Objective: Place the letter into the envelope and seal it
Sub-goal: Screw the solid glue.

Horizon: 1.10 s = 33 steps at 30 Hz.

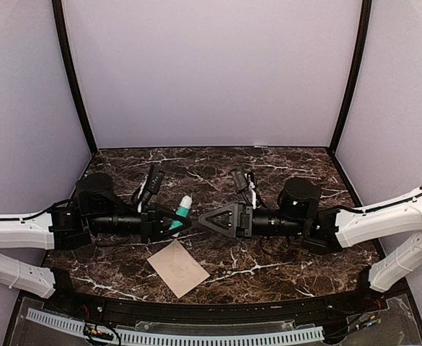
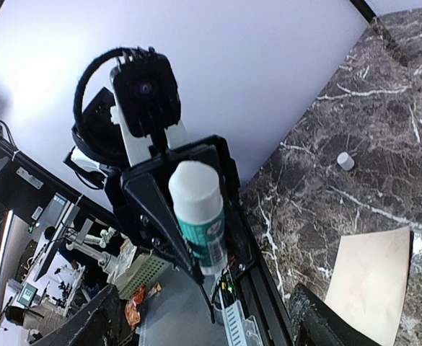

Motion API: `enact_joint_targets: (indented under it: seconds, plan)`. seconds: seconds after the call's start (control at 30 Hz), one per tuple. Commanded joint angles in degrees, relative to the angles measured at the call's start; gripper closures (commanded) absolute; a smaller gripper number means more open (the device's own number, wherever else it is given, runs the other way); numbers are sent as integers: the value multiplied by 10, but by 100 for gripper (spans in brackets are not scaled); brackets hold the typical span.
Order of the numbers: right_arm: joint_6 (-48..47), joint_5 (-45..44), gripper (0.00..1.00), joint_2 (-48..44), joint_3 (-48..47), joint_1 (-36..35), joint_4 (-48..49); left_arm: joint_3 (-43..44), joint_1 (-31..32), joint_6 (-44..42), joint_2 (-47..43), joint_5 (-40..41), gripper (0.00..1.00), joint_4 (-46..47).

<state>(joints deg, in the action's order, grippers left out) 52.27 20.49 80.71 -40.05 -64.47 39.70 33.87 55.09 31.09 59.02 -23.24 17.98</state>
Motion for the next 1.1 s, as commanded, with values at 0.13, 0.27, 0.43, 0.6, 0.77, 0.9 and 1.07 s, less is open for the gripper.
enact_joint_targets:
  seconds: [0.13,0.27,0.43,0.6,0.77,0.9,1.07]
  plan:
    - [-22,-60,28,-18,-23,-9,33,52,31,-18,37,-24,100,63]
    - [-31,-56,38,-2,-48,-18,31,53,33,-13,53,-28,100,74]
    - [-31,-52,50,13,-60,-24,37,54,35,-8,68,-32,100,72]
    - [-25,-48,60,27,-67,-24,39,51,34,-4,73,-35,100,78]
    - [-15,-48,74,35,-67,-25,46,52,34,-5,77,-35,100,76]
    - [-3,-70,90,33,-59,-24,42,52,35,-11,77,-27,92,62]
    - [-3,-122,95,15,-64,-21,-21,55,34,-39,47,47,32,-5]
